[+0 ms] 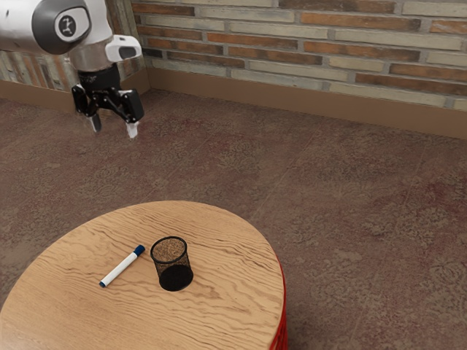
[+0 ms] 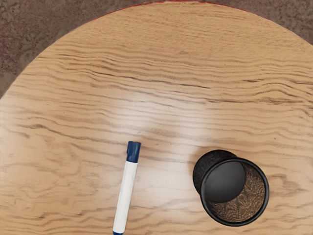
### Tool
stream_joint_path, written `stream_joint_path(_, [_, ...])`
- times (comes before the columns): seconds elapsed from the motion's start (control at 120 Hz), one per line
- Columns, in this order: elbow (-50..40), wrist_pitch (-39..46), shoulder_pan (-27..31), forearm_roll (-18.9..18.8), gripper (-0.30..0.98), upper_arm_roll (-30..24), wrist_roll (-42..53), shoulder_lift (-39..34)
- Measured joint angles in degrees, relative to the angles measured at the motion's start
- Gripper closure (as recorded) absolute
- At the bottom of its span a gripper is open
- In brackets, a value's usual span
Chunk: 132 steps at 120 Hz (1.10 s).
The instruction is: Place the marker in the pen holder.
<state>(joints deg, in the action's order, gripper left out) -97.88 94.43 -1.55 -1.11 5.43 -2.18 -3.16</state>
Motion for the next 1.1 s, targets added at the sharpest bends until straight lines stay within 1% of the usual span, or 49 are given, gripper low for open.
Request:
stream_joint_path(0.117, [1.2,0.0,0.1,-0.4,0.0,0.0,-0.1,0.3])
stream_joint_path(0.192, [0.9,0.2,0.5,-0.5,0.0,0.1,-0.2,2.3])
stream_joint_path(0.3, [-2.7,1.0,1.0,-0.5,0.0,0.2,-0.4,5.5])
stream_joint_path(0.467, [-13.4,7.8,2.3,-0.1,0.0,0.3,-0.7,6.6])
stream_joint_path(0.567, [-19.1,12.9,3.1,0.9,0.0,0.3,-0.8,6.6])
stream_joint_path(0.742, [-27.7,22.1,2.8,4.2,0.0,0.2,-1.0,7.1])
stream_joint_path(0.883, [-31.9,27.9,2.5,6.2,0.0,0.2,-1.1,7.0])
stream_joint_path(1.1, [-33.2,32.6,2.7,6.9,0.0,0.2,-1.0,6.2])
